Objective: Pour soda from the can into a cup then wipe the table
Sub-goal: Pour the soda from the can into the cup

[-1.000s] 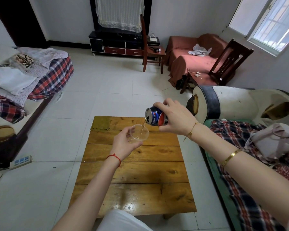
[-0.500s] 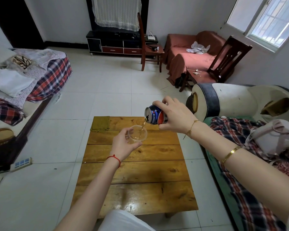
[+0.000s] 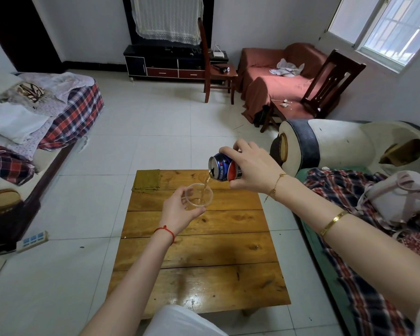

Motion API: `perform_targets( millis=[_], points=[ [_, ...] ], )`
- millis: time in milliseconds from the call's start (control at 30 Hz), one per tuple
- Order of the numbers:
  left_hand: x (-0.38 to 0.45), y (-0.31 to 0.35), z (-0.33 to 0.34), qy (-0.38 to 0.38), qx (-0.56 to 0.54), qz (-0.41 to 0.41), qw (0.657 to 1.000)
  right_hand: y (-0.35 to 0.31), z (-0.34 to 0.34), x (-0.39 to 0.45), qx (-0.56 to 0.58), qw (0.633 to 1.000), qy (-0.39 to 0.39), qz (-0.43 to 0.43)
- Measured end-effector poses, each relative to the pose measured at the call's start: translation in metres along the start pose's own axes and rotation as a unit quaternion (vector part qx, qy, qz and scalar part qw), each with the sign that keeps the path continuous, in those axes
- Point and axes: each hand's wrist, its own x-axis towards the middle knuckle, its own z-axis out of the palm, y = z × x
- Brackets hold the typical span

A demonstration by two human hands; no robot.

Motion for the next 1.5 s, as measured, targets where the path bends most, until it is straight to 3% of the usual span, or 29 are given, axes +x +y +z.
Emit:
perform_targets(
  millis=[1500],
  points=[
    [-0.020, -0.007, -0.017, 0.010, -0.003, 0.007, 1.000, -0.022, -0.004, -0.010, -0.011, 1.000, 0.010, -0.005]
  ],
)
